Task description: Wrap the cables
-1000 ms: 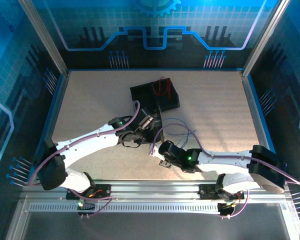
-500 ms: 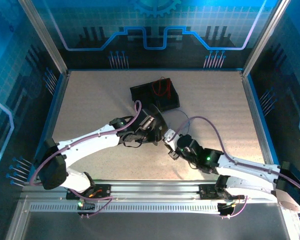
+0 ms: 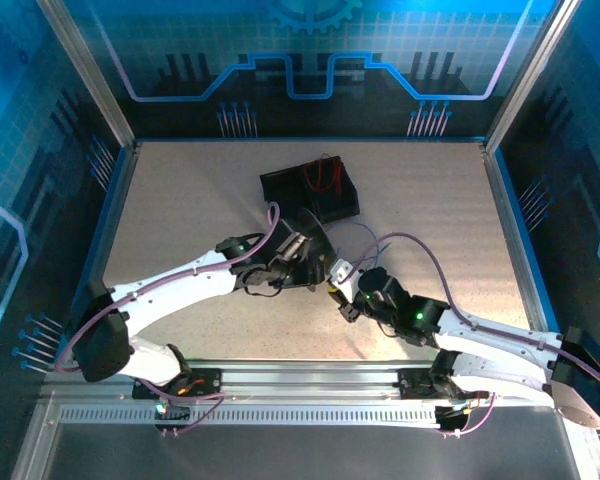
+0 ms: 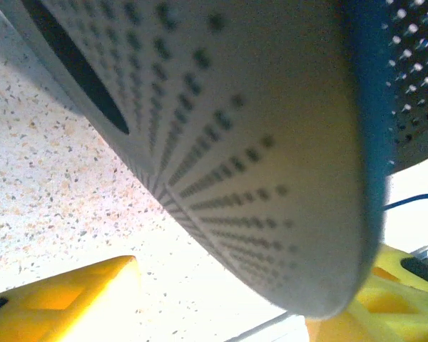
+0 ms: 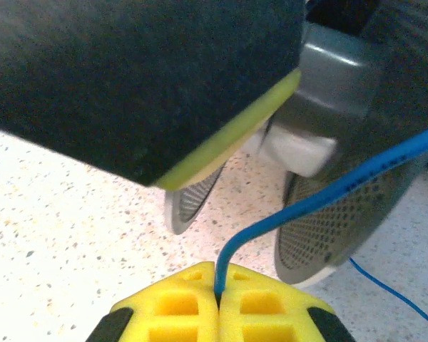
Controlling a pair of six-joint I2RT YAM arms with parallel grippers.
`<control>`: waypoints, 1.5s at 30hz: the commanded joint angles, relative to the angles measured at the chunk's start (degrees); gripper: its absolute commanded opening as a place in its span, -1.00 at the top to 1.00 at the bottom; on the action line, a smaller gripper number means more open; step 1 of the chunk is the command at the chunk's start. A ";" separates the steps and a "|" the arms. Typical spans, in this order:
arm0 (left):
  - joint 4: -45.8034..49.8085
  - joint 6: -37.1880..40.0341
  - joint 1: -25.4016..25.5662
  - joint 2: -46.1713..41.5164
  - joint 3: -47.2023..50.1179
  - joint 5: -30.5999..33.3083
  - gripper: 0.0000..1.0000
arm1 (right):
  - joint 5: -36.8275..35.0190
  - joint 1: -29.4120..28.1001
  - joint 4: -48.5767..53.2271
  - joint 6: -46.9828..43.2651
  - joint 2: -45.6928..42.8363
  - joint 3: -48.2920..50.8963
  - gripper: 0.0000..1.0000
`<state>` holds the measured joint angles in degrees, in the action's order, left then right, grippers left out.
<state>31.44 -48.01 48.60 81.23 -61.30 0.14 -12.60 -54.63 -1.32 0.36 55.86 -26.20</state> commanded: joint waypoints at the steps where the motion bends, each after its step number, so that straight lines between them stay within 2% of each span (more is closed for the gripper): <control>1: 1.96 -0.05 0.33 -4.63 2.40 -2.10 -0.29 | 5.83 1.02 1.22 -1.78 -0.22 -0.72 1.00; 7: -0.51 0.59 0.27 -12.42 7.41 -1.97 -0.54 | 8.81 2.74 3.43 -1.50 -0.04 -1.89 1.00; 12: -6.35 2.34 0.59 -14.98 9.68 -5.81 -0.98 | 10.83 3.20 3.78 -1.30 0.05 -2.22 1.00; 24: -15.52 2.96 1.10 -7.83 11.49 -10.67 -0.99 | 14.62 3.70 3.74 -0.16 -3.03 -2.59 1.00; 33: -27.00 0.29 1.08 -8.58 17.32 -12.06 -0.99 | 18.25 6.25 3.57 1.66 -6.75 -2.31 1.00; 39: -28.06 -0.77 0.97 -9.60 18.08 -14.85 -0.99 | 24.74 8.53 3.30 0.78 -10.67 -1.53 1.00; 45: -28.43 -0.77 0.97 -9.81 17.54 -16.58 -0.99 | 28.64 9.62 4.73 0.68 -8.73 -3.09 1.00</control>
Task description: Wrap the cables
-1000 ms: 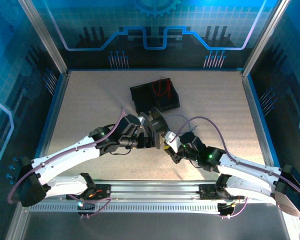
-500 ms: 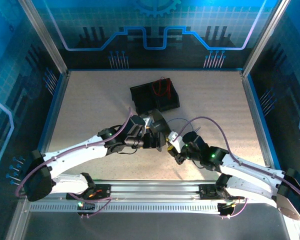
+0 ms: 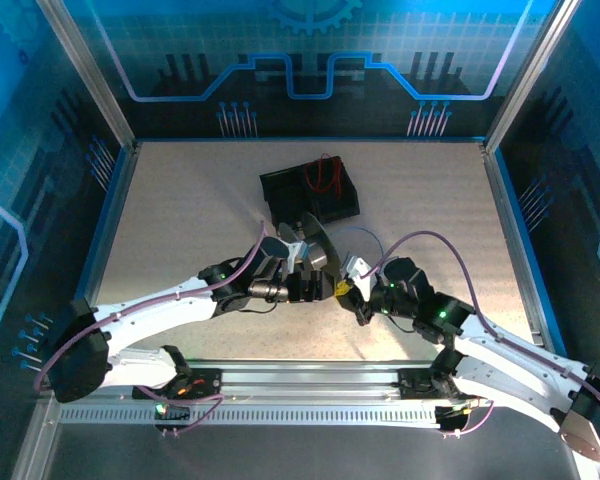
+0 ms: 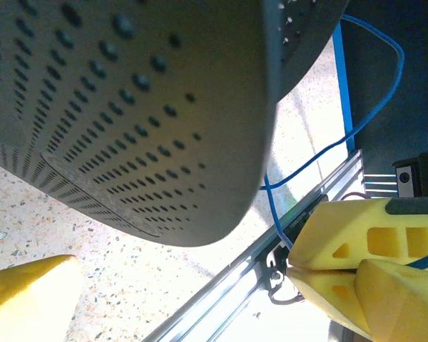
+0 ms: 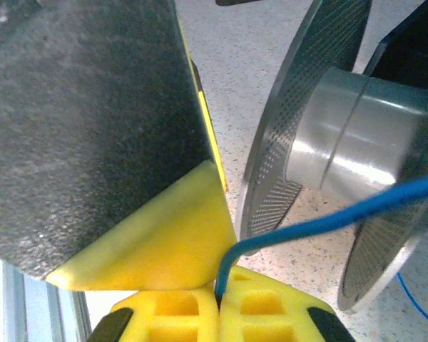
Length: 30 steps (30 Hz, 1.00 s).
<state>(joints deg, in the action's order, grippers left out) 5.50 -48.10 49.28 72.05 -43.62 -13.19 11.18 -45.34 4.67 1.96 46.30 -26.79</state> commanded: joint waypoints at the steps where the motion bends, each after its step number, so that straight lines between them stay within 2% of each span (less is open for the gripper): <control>1: -2.49 -0.71 0.29 -0.90 -0.12 -3.25 -0.99 | 4.89 0.35 -0.88 -0.92 1.19 -2.70 1.00; 12: -2.16 -0.40 0.05 -7.30 -0.20 0.04 -0.99 | 6.61 0.54 1.05 -1.61 4.15 -3.74 1.00; 19: -5.41 -1.46 -1.88 -10.32 1.86 -2.31 -0.99 | 6.74 0.82 1.73 -1.20 3.62 -4.40 1.00; 25: -6.36 -0.53 -1.99 -5.67 0.29 -7.29 -0.99 | 8.52 0.84 1.92 -1.01 4.06 -5.03 1.00; 30: -3.92 1.02 -1.99 -0.95 -1.85 -8.07 -0.99 | 9.69 0.87 2.53 -0.81 3.54 -5.47 1.00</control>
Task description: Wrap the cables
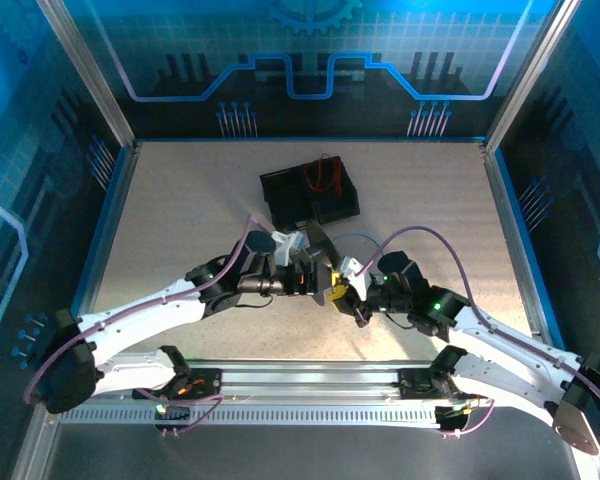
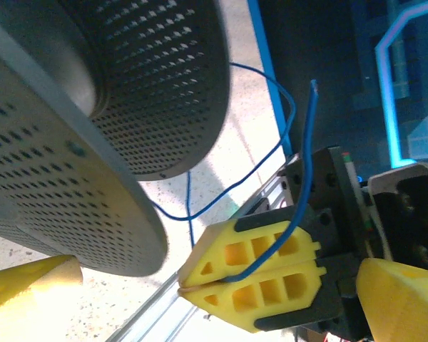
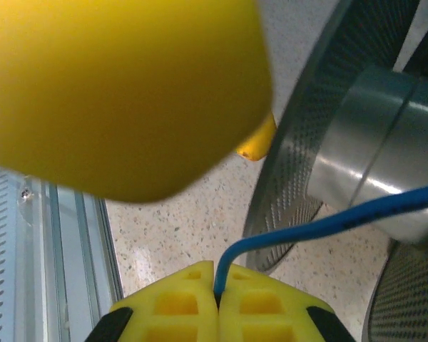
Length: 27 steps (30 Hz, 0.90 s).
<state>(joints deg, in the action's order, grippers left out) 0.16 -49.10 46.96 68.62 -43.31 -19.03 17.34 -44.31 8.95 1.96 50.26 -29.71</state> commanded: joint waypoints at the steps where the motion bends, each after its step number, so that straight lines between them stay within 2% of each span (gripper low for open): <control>1: 1.90 2.19 0.33 2.95 -2.43 -1.97 -0.99 | 3.57 -0.19 -1.74 -0.77 -0.51 -2.55 1.00; 5: 4.47 3.65 0.33 4.24 -3.34 0.18 -0.99 | 4.06 -0.24 -1.74 -0.49 -0.35 -2.53 1.00; 9: -5.53 0.50 -0.03 4.42 -0.08 -4.96 -0.99 | 4.38 -0.16 -2.22 0.41 -1.04 -2.63 1.00; 12: -11.07 -3.46 -0.68 3.42 2.54 -6.46 -0.99 | 2.86 -0.16 -2.39 1.22 -3.00 -2.56 1.00; 17: -0.13 -0.77 -0.78 -5.13 2.26 -0.50 -0.99 | -0.81 -0.22 1.95 0.40 -3.90 -4.12 1.00; 20: 5.96 0.67 -2.00 -9.73 1.67 0.83 -0.98 | -1.30 -0.24 2.43 0.19 -3.27 -4.55 1.00; 22: 6.93 0.43 -2.85 -12.13 1.74 0.02 -0.86 | -1.46 -0.16 2.48 -0.31 -2.74 -4.65 1.00; 26: 8.64 -0.74 -4.43 -12.44 -1.87 -4.31 -0.32 | -1.13 -0.23 2.32 -1.77 -2.62 -4.59 1.00; 27: 10.06 -0.09 -4.49 -11.49 -3.74 -5.23 -0.27 | -0.88 -0.25 2.14 -1.95 -2.70 -4.61 1.00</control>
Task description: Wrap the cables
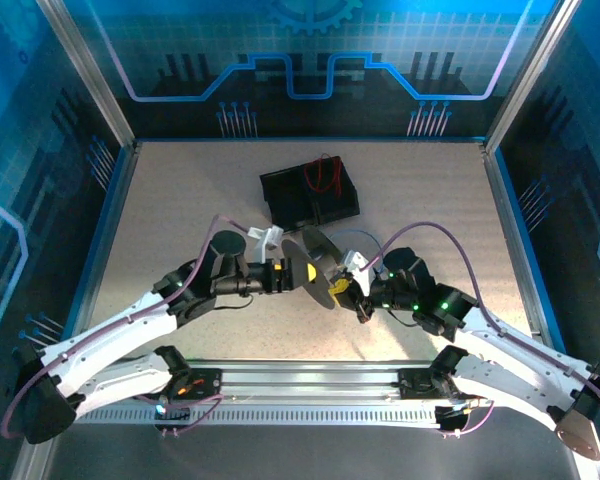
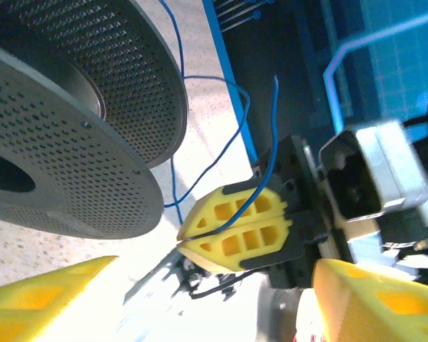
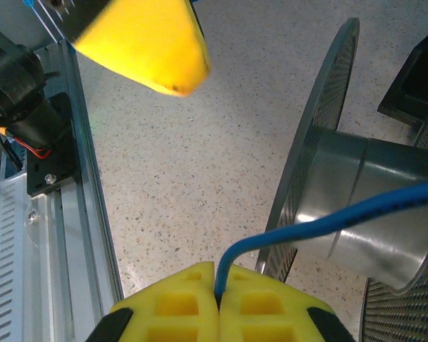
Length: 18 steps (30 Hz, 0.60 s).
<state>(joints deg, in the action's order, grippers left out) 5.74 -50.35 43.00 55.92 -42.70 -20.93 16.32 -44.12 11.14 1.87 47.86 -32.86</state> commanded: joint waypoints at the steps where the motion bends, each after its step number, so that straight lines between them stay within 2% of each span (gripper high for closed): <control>1: 5.85 1.98 -0.49 2.55 -6.62 -4.69 -0.21 | 0.29 -0.48 -0.15 -1.92 -0.31 -1.41 1.00; 7: 12.57 7.10 -0.47 12.28 -17.93 -9.46 0.18 | 1.78 -0.49 -0.24 -2.56 -0.22 -1.71 1.00; 9: 13.60 8.56 -0.47 15.62 -20.48 -11.07 0.25 | 2.14 -0.52 -0.41 -2.55 -0.39 -1.60 1.00; 13: 15.70 10.96 -0.48 20.47 -23.30 -11.78 0.27 | 3.23 -0.49 -0.84 -2.31 -1.00 -1.42 1.00; 18: 13.70 10.91 -0.41 23.04 -23.18 -13.96 0.07 | 4.02 -0.48 -1.20 -1.83 -1.36 -1.33 1.00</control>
<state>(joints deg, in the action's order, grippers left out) 18.83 -41.08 42.74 78.61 -64.47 -31.55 18.39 -44.18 11.09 0.38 47.46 -32.93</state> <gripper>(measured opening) 0.455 0.064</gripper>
